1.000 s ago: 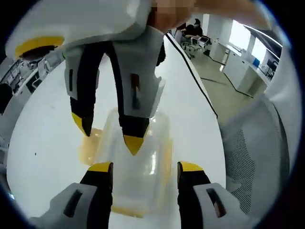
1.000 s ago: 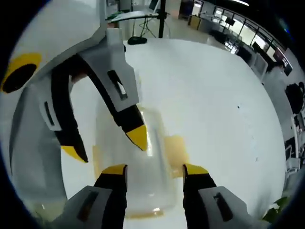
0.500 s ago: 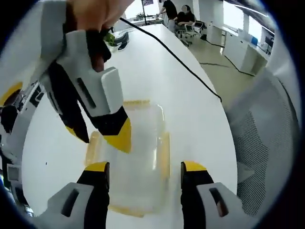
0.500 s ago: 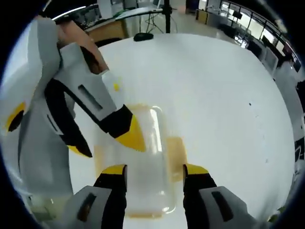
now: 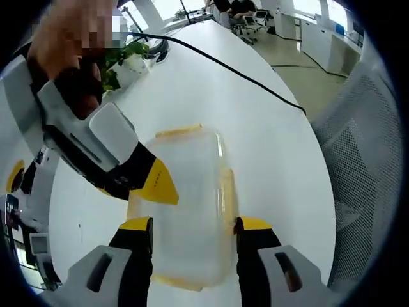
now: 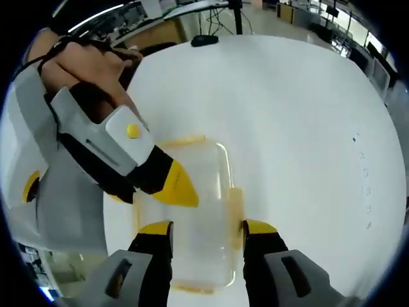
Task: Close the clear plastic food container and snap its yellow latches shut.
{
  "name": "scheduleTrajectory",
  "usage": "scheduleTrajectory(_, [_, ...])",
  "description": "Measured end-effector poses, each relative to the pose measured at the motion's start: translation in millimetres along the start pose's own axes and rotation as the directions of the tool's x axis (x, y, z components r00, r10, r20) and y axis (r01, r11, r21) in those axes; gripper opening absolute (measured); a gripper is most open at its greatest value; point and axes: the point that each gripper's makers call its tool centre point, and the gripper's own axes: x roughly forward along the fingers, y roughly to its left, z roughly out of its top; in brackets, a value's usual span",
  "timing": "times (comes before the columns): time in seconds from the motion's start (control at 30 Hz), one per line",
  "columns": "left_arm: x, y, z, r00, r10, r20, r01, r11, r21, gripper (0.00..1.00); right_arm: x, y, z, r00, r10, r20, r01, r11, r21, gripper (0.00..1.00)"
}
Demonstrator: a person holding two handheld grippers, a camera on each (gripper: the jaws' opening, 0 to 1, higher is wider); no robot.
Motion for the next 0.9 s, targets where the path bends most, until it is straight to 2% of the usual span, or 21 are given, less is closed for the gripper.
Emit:
scheduleTrajectory(0.5, [2.3,1.4,-0.7,0.999,0.032,-0.028,-0.032,0.999,-0.013,0.46,3.7,1.4,-0.5,0.997,0.043,-0.06,-0.043,0.999,-0.001,0.36])
scheduleTrajectory(0.53, [0.6,-9.3,-4.8,0.999,-0.027,-0.022,0.026,0.998,-0.054,0.46,4.3,3.4,2.8,0.997,0.053,-0.052,-0.053,0.999,0.003,0.36])
scheduleTrajectory(0.57, [-6.5,6.6,-7.5,0.999,0.025,-0.028,-0.026,0.999,-0.035,0.46,1.4,5.5,0.6,0.996,0.054,-0.075,-0.055,0.998,-0.007,0.36])
scheduleTrajectory(0.7, [-5.4,8.4,-8.4,0.999,0.023,-0.029,-0.024,0.999,-0.033,0.46,0.5,5.7,0.0,0.993,0.063,-0.097,-0.064,0.998,-0.007,0.37])
scheduleTrajectory(0.9, [-2.0,8.6,-5.4,0.999,0.028,-0.022,-0.028,0.999,-0.026,0.46,0.2,6.0,-2.2,0.994,0.066,-0.09,-0.067,0.998,-0.004,0.37])
